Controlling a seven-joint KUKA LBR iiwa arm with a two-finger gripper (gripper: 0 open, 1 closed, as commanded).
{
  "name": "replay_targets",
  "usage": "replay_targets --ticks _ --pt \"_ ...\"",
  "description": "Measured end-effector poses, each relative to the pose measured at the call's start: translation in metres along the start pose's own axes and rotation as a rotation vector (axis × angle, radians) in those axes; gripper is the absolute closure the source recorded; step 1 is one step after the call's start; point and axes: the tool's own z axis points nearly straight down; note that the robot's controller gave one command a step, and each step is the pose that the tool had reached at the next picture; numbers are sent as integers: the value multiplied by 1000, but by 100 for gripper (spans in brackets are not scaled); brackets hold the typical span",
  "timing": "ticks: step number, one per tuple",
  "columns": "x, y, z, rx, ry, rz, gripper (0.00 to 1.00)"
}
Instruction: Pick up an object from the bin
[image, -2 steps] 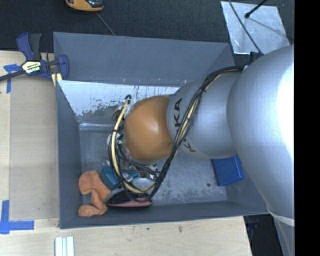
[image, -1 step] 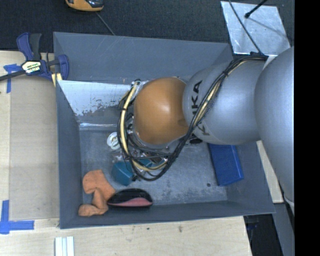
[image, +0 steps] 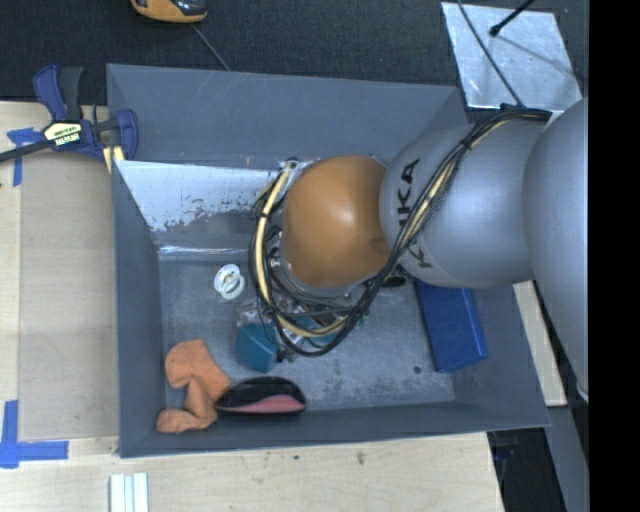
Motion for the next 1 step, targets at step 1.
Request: replay_targets --ticks 1 --pt "-11 15 -30 -2 7 24 100"
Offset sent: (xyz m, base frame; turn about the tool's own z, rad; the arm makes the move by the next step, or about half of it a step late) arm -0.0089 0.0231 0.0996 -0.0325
